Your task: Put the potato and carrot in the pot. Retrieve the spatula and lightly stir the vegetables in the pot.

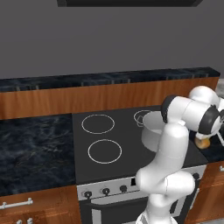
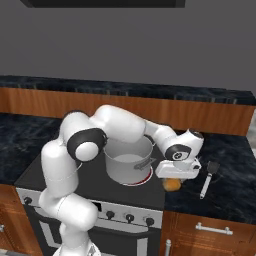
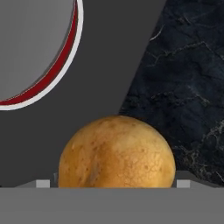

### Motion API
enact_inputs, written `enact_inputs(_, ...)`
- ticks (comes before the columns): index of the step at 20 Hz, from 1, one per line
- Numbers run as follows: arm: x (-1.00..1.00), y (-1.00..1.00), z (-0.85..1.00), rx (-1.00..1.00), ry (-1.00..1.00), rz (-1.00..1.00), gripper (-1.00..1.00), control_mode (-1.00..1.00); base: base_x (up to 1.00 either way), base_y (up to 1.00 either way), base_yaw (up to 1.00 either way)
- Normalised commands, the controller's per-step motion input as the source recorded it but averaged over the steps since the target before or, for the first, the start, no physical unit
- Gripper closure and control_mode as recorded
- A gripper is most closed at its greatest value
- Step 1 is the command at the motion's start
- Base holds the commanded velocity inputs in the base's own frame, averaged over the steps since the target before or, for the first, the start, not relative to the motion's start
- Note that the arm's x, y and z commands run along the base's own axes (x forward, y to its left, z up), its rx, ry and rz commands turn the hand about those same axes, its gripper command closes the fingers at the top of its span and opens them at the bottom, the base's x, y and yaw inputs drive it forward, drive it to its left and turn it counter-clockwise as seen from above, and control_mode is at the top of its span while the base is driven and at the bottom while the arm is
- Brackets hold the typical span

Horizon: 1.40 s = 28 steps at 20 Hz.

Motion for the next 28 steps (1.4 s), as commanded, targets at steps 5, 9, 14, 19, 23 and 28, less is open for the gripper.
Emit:
enact_inputs(5,-0.35,0.00,0.27,0.00,-0.11,0.00,1.00,-1.00,0.00,0.00,0.00)
enact_inputs(9,-0.32,-0.01,0.79,0.00,-0.21,-0.01,1.00,-1.00,0.00,0.00,0.00)
enact_inputs(14,-0.02,0.34,1.00,0.00,-0.26,-0.14,1.00,-1.00,0.00,0.00,0.00)
enact_inputs(19,0.00,0.35,1.00,-0.03,-0.09,-0.28,1.00,-1.00,0.00,0.00,0.00)
enact_inputs(23,0.17,0.64,0.83,-0.07,0.05,-0.31,1.00,-1.00,0.00,0.00,0.00)
enact_inputs(28,0.38,1.00,0.38,-0.12,0.08,-0.35,1.00,-1.00,0.00,0.00,0.00)
